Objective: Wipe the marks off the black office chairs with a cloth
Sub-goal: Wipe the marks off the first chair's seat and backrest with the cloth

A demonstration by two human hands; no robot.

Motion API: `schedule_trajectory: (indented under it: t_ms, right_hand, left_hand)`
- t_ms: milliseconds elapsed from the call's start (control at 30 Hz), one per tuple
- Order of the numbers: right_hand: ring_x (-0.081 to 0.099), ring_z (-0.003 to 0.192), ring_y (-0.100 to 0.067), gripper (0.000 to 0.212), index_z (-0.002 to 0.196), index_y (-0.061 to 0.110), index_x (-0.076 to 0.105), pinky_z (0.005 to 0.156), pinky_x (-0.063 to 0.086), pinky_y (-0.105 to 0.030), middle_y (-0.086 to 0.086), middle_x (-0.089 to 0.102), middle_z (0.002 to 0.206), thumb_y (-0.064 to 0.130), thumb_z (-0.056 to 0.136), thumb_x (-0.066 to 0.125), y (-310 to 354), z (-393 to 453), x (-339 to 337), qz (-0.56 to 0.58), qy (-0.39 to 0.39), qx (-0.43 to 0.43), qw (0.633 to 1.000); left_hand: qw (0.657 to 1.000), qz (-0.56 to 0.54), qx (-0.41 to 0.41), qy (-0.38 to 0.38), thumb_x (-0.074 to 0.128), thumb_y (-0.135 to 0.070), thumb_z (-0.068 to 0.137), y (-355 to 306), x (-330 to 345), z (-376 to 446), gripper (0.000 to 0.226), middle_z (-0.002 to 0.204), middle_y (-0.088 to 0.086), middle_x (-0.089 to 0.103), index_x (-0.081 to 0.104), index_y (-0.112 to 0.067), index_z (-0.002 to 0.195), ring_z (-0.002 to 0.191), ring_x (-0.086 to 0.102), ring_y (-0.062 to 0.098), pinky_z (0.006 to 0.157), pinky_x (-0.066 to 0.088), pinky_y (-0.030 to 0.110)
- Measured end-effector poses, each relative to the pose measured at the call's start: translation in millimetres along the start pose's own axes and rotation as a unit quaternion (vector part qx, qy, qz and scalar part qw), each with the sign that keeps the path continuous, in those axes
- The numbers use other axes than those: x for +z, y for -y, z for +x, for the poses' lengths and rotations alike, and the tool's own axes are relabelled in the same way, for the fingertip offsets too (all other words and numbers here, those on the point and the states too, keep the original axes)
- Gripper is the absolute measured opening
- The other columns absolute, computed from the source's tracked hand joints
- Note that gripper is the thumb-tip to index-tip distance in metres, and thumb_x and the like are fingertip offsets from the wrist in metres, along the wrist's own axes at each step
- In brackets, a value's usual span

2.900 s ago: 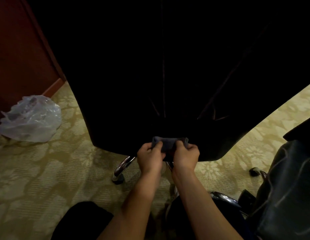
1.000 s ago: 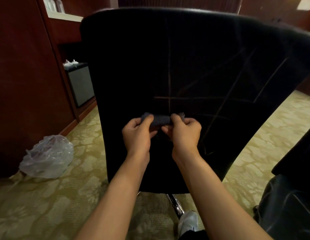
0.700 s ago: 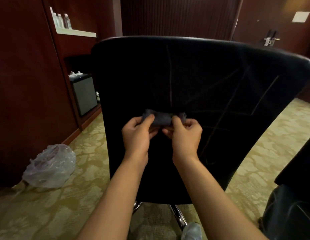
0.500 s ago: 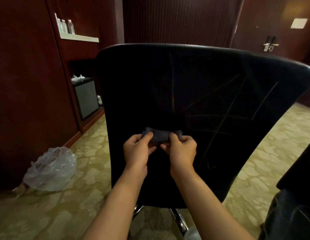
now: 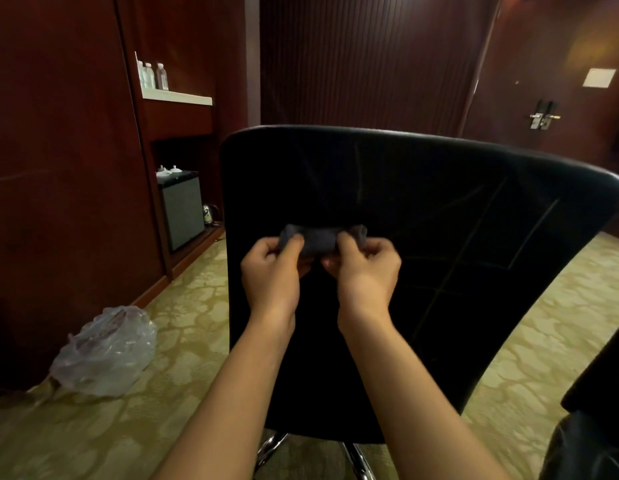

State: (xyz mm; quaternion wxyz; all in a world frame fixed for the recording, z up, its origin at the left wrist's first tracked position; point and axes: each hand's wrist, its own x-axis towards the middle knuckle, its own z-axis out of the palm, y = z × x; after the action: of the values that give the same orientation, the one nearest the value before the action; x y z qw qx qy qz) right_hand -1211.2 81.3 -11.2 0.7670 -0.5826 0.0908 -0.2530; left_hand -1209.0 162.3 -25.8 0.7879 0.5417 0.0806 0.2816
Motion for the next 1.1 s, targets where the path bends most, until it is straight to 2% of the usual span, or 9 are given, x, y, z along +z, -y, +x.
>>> schedule_trajectory:
  t_ms: [100, 167, 300, 533, 733, 867, 933, 1033, 1100]
  right_hand:
    - [0.072, 0.064, -0.021, 0.014, 0.082, 0.012, 0.059, 0.072, 0.061, -0.047, -0.012, 0.071, 0.078, 0.018, 0.086, 0.071, -11, -6, -11, -0.045, -0.007, 0.03, 0.999]
    - [0.072, 0.064, -0.021, 0.014, 0.081, 0.013, 0.059, 0.072, 0.061, -0.048, -0.011, 0.07, 0.077, 0.019, 0.085, 0.071, 2, -7, -8, -0.033, -0.003, 0.009, 0.999]
    - [0.071, 0.075, -0.023, 0.021, 0.079, 0.019, 0.06, 0.077, 0.059, -0.05, -0.004, 0.069, 0.078, 0.037, 0.072, 0.069, 54, -3, 9, -0.014, -0.002, -0.098, 0.995]
    - [0.069, 0.083, -0.018, 0.019, 0.086, 0.014, 0.061, 0.076, 0.059, -0.041, -0.002, 0.067, 0.087, 0.028, 0.085, 0.072, 96, -6, 7, -0.012, 0.003, -0.179, 0.984]
    - [0.066, 0.075, -0.016, 0.016, 0.084, 0.016, 0.058, 0.079, 0.057, -0.044, 0.003, 0.064, 0.077, 0.025, 0.084, 0.071, 55, 0, 0, -0.114, -0.04, -0.154, 0.981]
    - [0.066, 0.072, -0.016, 0.016, 0.085, 0.014, 0.058, 0.077, 0.057, -0.045, 0.002, 0.064, 0.075, 0.026, 0.086, 0.069, 26, -5, -7, -0.152, -0.027, -0.105, 0.983]
    - [0.062, 0.069, -0.005, 0.018, 0.085, 0.011, 0.059, 0.079, 0.056, -0.036, 0.006, 0.063, 0.072, 0.026, 0.086, 0.07, 38, -10, -7, -0.146, -0.021, -0.154, 0.977]
    - [0.05, 0.059, 0.009, 0.017, 0.084, 0.012, 0.058, 0.067, 0.04, -0.006, 0.017, 0.051, 0.066, 0.023, 0.087, 0.071, 86, -13, 1, -0.146, -0.031, -0.286, 0.947]
    - [0.052, 0.063, 0.001, 0.019, 0.087, 0.012, 0.058, 0.069, 0.041, -0.012, 0.016, 0.051, 0.068, 0.027, 0.086, 0.069, 116, -11, 6, -0.151, -0.026, -0.306, 0.94]
  left_hand:
    - [0.999, 0.018, -0.036, 0.013, 0.072, -0.015, 0.088, 13, -8, -10, 0.009, 0.071, -0.001, 0.072, 0.068, -0.012, 0.081, 0.076, 0.071, 0.017, 0.083, 0.059, 0.046]
    - [0.999, -0.003, -0.03, 0.015, 0.071, -0.013, 0.089, 2, -4, -9, 0.01, 0.073, 0.001, 0.072, 0.066, -0.012, 0.081, 0.075, 0.071, 0.017, 0.081, 0.059, 0.04]
    - [0.998, -0.048, 0.039, 0.015, 0.071, -0.011, 0.088, -50, 22, -2, 0.013, 0.072, 0.002, 0.068, 0.065, -0.013, 0.078, 0.073, 0.065, 0.016, 0.071, 0.053, 0.033]
    - [0.985, -0.036, 0.167, 0.003, 0.071, -0.014, 0.089, -90, 40, -7, 0.012, 0.071, -0.004, 0.067, 0.064, -0.014, 0.08, 0.06, 0.063, -0.003, 0.057, 0.049, 0.014]
    - [0.993, 0.02, 0.119, 0.014, 0.071, -0.012, 0.089, -36, 26, 3, 0.019, 0.062, -0.007, 0.065, 0.06, -0.016, 0.075, 0.054, 0.058, -0.003, 0.053, 0.045, 0.015]
    - [0.997, 0.042, 0.057, 0.011, 0.071, -0.016, 0.09, -5, 9, -1, 0.014, 0.066, -0.004, 0.068, 0.061, -0.016, 0.079, 0.062, 0.066, 0.006, 0.063, 0.052, 0.028]
    - [0.997, 0.008, 0.071, 0.002, 0.071, -0.013, 0.089, -19, 12, -4, 0.013, 0.07, -0.002, 0.069, 0.062, -0.016, 0.08, 0.064, 0.065, 0.005, 0.062, 0.051, 0.025]
    - [0.987, -0.054, 0.153, 0.001, 0.069, -0.008, 0.09, -71, 26, -7, 0.016, 0.075, -0.002, 0.066, 0.062, -0.017, 0.079, 0.065, 0.06, 0.001, 0.061, 0.049, 0.019]
    - [0.982, -0.064, 0.175, 0.016, 0.068, -0.009, 0.091, -102, 37, -7, 0.011, 0.077, -0.001, 0.067, 0.062, -0.014, 0.083, 0.064, 0.063, 0.001, 0.059, 0.051, 0.018]
